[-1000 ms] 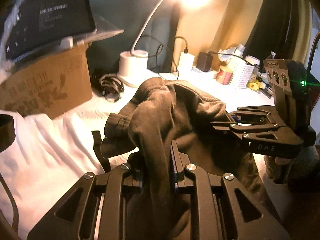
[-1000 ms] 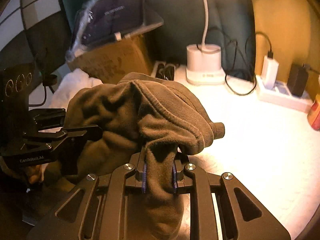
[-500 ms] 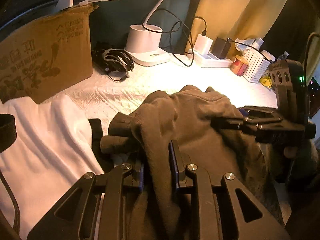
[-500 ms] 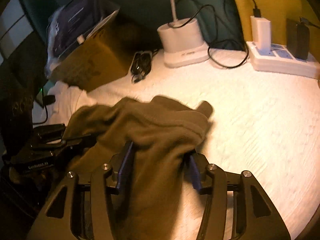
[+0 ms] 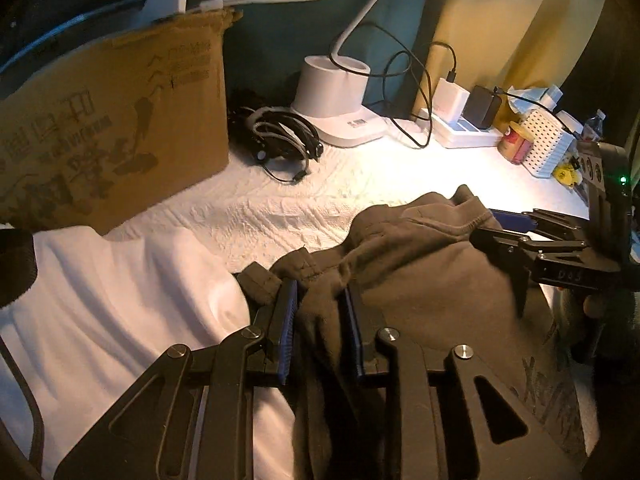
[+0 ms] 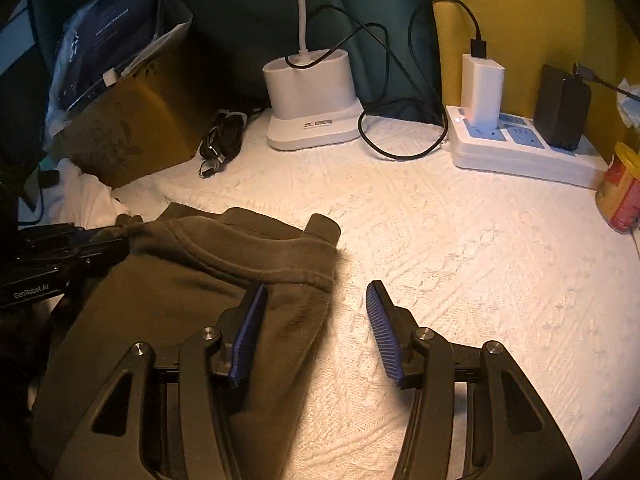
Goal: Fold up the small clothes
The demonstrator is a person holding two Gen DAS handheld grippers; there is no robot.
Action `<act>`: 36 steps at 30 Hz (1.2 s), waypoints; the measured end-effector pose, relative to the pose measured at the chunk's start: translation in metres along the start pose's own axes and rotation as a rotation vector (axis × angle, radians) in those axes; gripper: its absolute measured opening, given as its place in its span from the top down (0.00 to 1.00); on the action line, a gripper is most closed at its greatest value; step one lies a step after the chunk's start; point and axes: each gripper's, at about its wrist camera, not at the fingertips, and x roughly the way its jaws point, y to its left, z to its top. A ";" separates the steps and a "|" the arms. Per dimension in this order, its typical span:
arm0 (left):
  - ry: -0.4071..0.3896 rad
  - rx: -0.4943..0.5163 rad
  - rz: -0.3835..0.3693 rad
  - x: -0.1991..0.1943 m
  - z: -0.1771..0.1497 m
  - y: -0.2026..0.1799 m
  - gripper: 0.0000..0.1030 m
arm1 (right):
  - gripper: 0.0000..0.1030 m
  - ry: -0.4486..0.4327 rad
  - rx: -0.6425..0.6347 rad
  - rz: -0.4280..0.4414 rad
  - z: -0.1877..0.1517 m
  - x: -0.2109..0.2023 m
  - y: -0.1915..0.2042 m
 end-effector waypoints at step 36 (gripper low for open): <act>0.022 -0.024 0.031 -0.053 -0.072 -0.034 0.40 | 0.46 -0.002 0.002 -0.069 -0.060 -0.061 0.022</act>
